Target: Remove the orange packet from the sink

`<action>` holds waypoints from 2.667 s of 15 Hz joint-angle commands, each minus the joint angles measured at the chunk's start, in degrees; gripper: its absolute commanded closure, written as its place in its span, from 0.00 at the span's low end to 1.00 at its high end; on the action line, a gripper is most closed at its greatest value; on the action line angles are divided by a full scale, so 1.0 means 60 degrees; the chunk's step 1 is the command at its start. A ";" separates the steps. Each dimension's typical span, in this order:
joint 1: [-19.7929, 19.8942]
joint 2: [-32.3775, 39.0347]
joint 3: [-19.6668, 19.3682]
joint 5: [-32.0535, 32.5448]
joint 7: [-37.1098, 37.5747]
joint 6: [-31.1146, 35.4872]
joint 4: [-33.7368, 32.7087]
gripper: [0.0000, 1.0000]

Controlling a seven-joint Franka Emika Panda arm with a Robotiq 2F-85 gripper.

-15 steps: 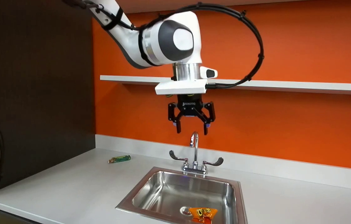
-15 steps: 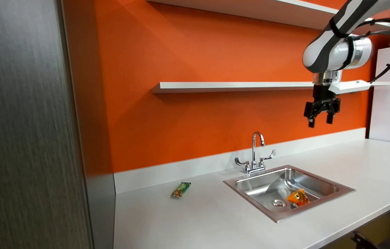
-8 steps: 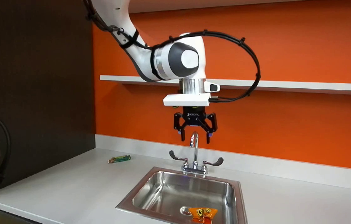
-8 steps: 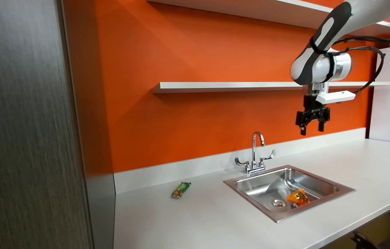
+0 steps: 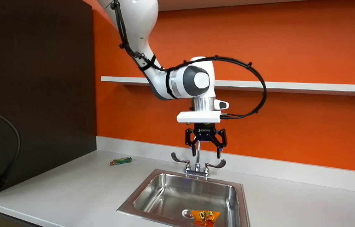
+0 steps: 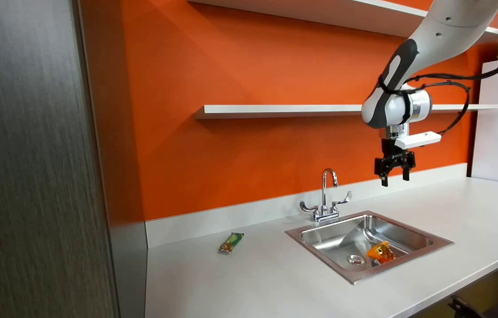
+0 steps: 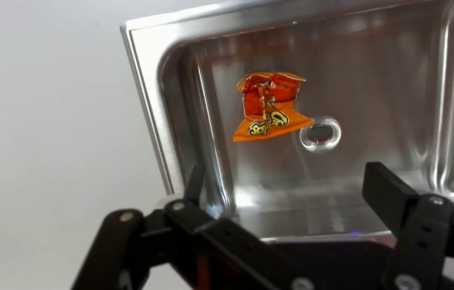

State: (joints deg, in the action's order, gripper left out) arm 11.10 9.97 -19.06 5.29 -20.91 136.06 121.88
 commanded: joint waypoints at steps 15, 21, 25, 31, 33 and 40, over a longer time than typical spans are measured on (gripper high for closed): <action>0.0857 0.2611 0.1093 0.0124 -0.0091 0.0295 -0.1117 0.00; 0.0962 0.3214 0.1071 0.0291 -0.0040 0.0580 -0.1259 0.00; 0.1046 0.3699 0.1089 0.0346 -0.0042 0.0752 -0.1519 0.00; 0.1091 0.4368 0.1109 0.0386 -0.0012 0.0842 -0.1968 0.00; 0.1079 0.4623 0.1114 0.0412 0.0007 0.0858 -0.2145 0.00; 0.1051 0.5470 0.1083 0.0570 0.0063 0.0823 -0.2781 0.00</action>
State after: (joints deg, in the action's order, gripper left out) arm 15.89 40.42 -13.83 6.78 -20.95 141.17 108.17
